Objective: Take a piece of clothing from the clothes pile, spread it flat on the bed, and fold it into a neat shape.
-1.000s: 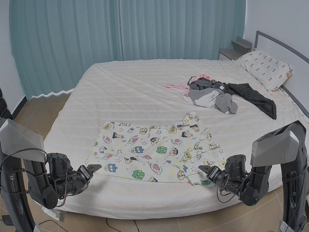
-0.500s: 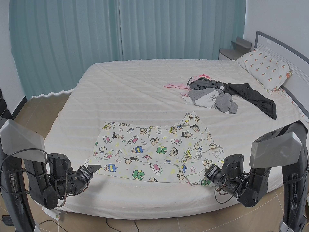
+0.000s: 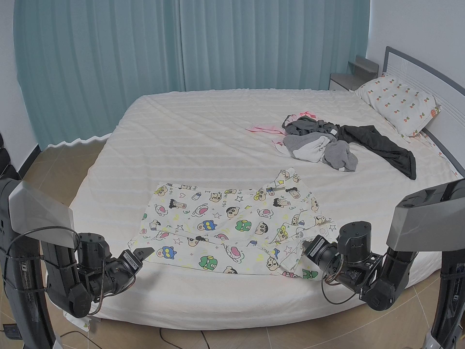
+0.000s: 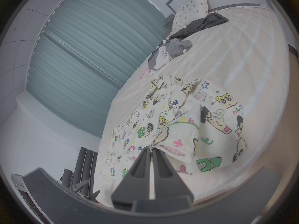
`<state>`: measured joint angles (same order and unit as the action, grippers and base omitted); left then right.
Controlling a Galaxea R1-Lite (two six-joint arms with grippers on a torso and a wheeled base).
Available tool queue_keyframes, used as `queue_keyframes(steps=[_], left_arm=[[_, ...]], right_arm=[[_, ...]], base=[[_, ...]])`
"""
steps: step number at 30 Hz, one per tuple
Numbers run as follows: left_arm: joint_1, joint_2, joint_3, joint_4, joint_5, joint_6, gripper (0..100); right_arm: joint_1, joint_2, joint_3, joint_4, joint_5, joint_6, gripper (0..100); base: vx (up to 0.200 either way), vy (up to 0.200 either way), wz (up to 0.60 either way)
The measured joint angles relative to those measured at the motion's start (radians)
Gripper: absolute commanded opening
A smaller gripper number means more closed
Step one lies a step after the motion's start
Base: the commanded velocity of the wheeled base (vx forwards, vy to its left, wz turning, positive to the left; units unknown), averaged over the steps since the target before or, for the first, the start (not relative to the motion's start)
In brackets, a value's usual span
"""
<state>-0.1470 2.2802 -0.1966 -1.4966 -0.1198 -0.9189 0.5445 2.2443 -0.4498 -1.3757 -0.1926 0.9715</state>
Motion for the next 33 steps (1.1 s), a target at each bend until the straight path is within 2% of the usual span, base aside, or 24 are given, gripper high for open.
queue_keyframes(steps=[15, 26, 33], left_arm=[[-0.003, 0.014, 0.005, -0.001, 0.007, 0.0, 100], [-0.005, 0.015, 0.007, 0.0, 0.006, 0.0, 100], [-0.005, 0.015, 0.008, 0.0, 0.006, 0.0, 100]], right_arm=[[0.033, -0.067, 0.001, 0.191, -0.019, 0.006, 0], [0.014, 0.022, 0.01, 0.227, -0.025, 0.003, 0], [0.011, 0.038, 0.01, 0.333, -0.02, 0.001, 0]], base=[[0.0, 0.0, 0.0], [0.0, 0.0, 0.0], [0.0, 0.0, 0.0]])
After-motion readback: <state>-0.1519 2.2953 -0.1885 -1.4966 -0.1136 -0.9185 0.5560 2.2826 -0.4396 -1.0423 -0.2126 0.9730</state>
